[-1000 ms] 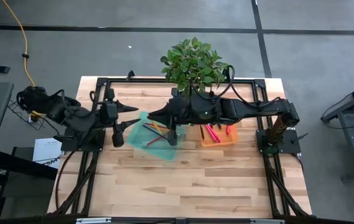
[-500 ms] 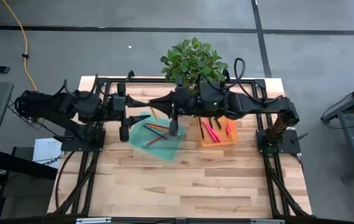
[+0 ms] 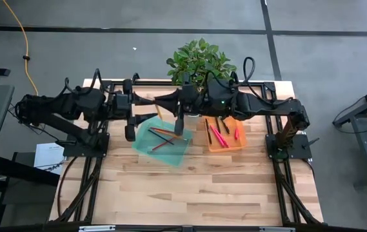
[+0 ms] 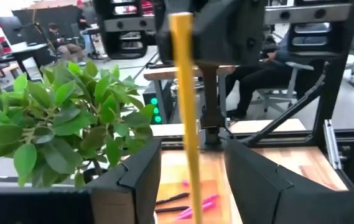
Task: Sort pens & pencils
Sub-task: Put the yellow pencil into the blue bin
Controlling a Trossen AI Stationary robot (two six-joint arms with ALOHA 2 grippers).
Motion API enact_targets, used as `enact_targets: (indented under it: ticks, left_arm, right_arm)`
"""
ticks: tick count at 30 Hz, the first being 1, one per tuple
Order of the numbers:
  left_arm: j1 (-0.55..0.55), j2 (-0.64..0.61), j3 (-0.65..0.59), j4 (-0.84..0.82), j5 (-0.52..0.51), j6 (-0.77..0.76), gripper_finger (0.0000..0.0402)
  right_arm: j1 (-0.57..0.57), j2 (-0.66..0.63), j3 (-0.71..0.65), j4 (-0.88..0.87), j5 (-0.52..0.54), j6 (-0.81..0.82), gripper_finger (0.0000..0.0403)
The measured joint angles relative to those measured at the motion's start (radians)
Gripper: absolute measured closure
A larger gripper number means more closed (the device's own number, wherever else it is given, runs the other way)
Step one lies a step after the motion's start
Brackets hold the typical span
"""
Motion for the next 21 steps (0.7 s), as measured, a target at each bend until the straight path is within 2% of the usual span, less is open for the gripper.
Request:
enact_targets:
  ticks: [12, 15, 21]
  left_arm:
    - [0.024, 0.009, 0.0, 0.007, 0.027, 0.026, 0.0245]
    - [0.024, 0.01, 0.0, 0.007, 0.026, 0.028, 0.0267]
    - [0.025, 0.01, 0.0, 0.008, 0.017, 0.04, 0.0337]
  right_arm:
    - [-0.007, 0.0, 0.0, 0.001, -0.001, -0.019, 0.0402]
    - [-0.007, 0.0, 0.0, 0.001, -0.003, -0.024, 0.0402]
    - [-0.012, 0.0, 0.0, 0.007, -0.017, -0.023, 0.0402]
